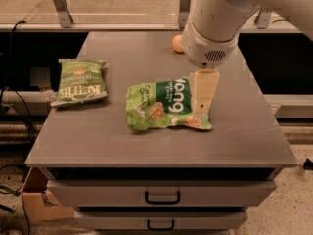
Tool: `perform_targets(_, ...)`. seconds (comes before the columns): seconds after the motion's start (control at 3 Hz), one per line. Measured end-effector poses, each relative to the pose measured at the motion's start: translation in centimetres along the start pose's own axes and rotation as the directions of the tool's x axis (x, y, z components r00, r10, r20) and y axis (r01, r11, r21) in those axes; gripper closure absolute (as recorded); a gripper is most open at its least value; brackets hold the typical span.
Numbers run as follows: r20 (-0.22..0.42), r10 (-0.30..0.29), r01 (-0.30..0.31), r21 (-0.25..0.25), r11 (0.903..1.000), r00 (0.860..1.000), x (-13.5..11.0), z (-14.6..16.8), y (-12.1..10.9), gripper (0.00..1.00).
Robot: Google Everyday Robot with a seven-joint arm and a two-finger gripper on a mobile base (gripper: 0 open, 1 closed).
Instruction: Pick green rice chip bag
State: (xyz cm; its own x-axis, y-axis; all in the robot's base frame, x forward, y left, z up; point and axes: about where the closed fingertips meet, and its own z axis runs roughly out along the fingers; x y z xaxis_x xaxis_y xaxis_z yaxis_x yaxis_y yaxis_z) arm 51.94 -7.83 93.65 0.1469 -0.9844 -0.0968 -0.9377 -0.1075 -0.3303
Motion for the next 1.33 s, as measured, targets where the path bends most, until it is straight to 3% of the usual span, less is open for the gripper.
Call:
perform_targets(0.67, 0.028, -0.032, 0.033, -0.056, 0.9979, 0.999, -0.9, 4.7, -1.0, 0.00)
perform_targets(1.33, 0.053, -0.009, 0.014, -0.091, 0.9958, 0.999, -1.4, 6.9, -1.1, 0.40)
